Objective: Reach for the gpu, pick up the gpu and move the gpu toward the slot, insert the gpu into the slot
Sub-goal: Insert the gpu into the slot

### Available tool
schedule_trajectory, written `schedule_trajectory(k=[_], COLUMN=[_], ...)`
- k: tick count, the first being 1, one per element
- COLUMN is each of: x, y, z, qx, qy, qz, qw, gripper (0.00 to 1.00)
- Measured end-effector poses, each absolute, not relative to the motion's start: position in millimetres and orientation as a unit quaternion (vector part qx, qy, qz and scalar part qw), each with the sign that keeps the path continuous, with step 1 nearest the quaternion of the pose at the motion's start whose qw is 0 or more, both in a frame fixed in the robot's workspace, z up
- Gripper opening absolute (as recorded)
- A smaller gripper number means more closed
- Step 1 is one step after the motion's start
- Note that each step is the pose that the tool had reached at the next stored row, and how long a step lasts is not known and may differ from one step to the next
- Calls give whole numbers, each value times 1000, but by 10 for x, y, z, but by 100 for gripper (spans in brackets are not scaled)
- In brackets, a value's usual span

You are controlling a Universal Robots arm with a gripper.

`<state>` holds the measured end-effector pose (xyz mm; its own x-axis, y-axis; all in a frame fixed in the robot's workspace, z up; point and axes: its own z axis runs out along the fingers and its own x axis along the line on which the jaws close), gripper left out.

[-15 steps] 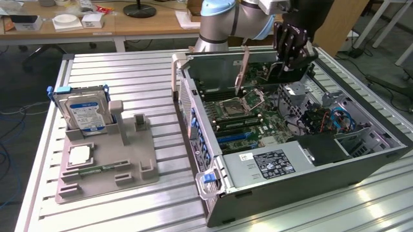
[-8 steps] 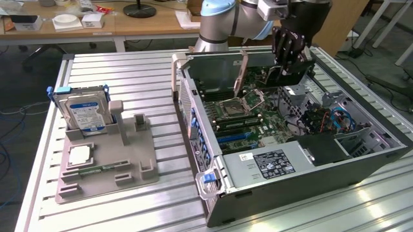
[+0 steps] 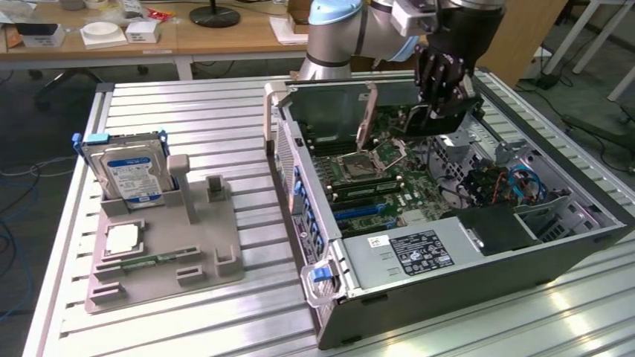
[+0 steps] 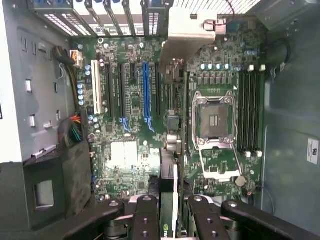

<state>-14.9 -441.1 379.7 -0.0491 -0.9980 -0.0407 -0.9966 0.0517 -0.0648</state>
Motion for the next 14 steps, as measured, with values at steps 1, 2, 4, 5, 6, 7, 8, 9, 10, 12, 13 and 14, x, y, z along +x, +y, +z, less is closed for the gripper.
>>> schedule_trajectory(k=[1,2,4,5,6,7,8,9,10,12,13,14], x=[-154,-160,-183,-199,-214,-227,-246,-256,-260,-267,-269,-278], y=[-4411,-4411,-4411,-4411,-4411,-4411,-4411,-4411,-4411,-4411,-4411,-4411], z=[3793,3788,3776,3768,3759,3748,3729,3713,3702,3681,3672,3662], qx=[-689,-689,-689,-690,-691,-692,-693,-695,-698,-703,-704,-704], qy=[724,724,724,723,722,721,720,718,715,710,709,709], qz=[-10,-10,-10,-10,-10,-10,-10,-10,-9,-9,-9,-9], qw=[37,37,37,37,37,37,37,37,37,37,37,37], gripper=[27,27,27,27,27,27,27,27,27,27,27,27])
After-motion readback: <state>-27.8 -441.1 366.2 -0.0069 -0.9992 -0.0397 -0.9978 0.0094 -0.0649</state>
